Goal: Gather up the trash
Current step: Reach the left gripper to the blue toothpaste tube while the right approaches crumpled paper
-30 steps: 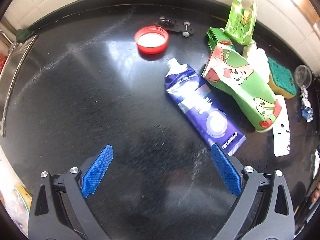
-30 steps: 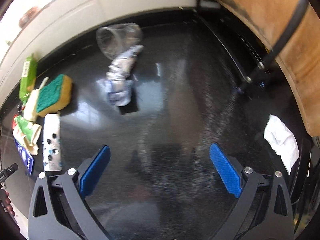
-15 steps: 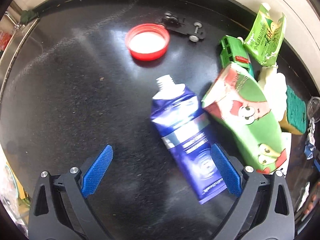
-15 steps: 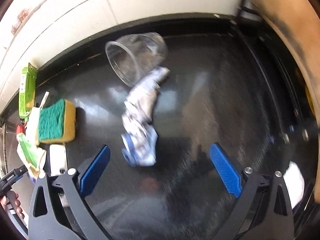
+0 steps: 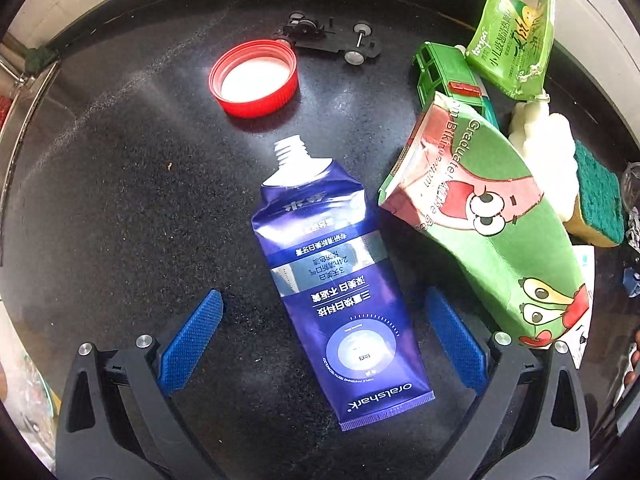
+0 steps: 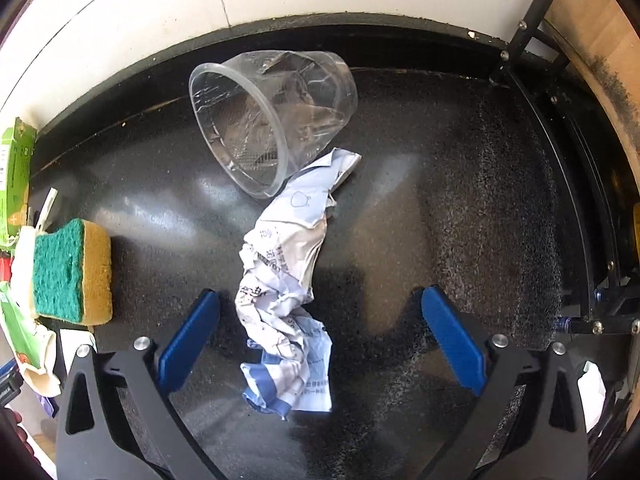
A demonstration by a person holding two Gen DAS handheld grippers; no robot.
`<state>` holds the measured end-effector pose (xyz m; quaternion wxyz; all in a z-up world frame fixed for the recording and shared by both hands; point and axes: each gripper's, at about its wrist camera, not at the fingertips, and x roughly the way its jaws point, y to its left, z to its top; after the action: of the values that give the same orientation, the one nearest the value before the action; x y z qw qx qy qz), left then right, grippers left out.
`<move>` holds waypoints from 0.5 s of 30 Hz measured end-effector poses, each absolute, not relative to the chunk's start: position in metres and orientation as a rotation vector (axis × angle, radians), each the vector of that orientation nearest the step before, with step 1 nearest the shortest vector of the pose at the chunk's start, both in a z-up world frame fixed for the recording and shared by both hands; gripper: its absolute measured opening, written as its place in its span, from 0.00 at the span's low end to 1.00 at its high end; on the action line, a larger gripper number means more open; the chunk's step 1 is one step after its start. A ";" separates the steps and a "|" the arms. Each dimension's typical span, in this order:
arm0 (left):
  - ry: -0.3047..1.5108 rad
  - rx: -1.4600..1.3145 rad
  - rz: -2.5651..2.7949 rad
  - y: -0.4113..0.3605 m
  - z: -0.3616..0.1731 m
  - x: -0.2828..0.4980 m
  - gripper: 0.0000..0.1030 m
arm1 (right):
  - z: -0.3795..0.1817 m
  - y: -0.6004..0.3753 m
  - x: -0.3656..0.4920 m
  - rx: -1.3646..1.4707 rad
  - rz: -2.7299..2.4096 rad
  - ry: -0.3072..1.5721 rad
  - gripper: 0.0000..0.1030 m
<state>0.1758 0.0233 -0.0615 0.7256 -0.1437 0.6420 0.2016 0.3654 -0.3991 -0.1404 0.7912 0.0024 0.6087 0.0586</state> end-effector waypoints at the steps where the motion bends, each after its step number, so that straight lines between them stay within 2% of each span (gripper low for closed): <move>1: 1.414 -0.318 0.447 0.023 -0.064 0.179 0.95 | -0.141 -0.400 0.365 0.004 0.128 1.303 0.95; 9: 1.419 -0.312 0.446 0.010 -0.064 0.189 0.95 | -0.138 -0.416 0.346 0.016 0.124 1.227 0.95; 15: 1.400 -0.312 0.458 0.000 -0.096 0.235 0.95 | -0.137 -0.421 0.343 -0.002 0.148 1.227 0.95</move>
<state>0.2354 -0.0001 -0.0961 0.7297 -0.1415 0.6358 0.2079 0.3430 -0.4210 -0.1368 0.8150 -0.0008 0.5754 0.0692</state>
